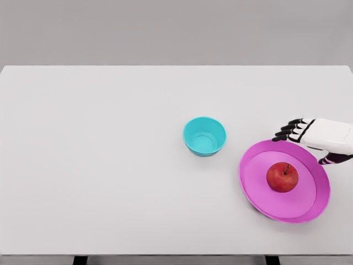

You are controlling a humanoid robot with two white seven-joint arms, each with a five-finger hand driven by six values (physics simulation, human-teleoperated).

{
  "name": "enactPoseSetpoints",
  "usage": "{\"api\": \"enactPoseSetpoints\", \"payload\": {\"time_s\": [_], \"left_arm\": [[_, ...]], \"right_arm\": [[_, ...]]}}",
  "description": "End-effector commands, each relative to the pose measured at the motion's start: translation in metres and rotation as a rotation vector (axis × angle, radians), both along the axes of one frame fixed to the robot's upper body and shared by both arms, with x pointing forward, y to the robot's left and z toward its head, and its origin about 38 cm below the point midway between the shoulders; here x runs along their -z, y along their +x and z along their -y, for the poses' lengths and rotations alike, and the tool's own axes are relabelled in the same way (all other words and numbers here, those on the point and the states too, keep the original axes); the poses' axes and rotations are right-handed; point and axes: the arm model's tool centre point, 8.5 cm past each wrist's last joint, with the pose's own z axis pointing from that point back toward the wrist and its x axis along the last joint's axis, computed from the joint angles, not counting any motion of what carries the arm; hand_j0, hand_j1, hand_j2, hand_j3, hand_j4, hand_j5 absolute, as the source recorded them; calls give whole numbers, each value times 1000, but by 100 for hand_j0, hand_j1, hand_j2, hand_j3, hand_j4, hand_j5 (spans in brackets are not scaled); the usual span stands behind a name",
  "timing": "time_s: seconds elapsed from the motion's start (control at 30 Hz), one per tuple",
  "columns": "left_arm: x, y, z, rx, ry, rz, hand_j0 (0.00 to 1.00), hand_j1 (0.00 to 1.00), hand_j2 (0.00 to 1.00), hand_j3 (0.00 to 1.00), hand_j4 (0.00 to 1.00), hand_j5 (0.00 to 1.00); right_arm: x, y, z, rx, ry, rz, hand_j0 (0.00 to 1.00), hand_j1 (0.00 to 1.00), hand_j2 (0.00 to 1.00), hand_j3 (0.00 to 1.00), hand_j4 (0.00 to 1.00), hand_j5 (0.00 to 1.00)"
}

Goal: Put the apple from the pink plate into the blue bowl with your right arm

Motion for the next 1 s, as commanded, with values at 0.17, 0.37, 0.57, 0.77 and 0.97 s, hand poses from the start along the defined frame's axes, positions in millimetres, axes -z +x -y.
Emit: {"api": "enactPoseSetpoints", "payload": {"time_s": [0.17,0.37,0.57,0.77,0.97], "left_arm": [[0,0,0,1,0,0,100,100,100,100,100,100],[0,-1,0,0,0,-1,100,100,100,100,100,100],[0,-1,0,0,0,-1,100,100,100,100,100,100],[0,-1,0,0,0,-1,100,100,100,100,100,100],[0,0,0,0,0,0,100,100,100,100,100,100]], "right_arm": [[21,-10,-17,-52,-5,-69,100,100,100,100,100,100],[41,-18,-28,-87,-10,-124,100,100,100,100,100,100],[53,-19,-37,-94,10,-141,100,100,100,100,100,100],[52,-19,-39,-103,8,-136,79,79,79,79,79,79],[53,-21,-39,-109,-16,-153,46,46,46,46,46,46]]}}
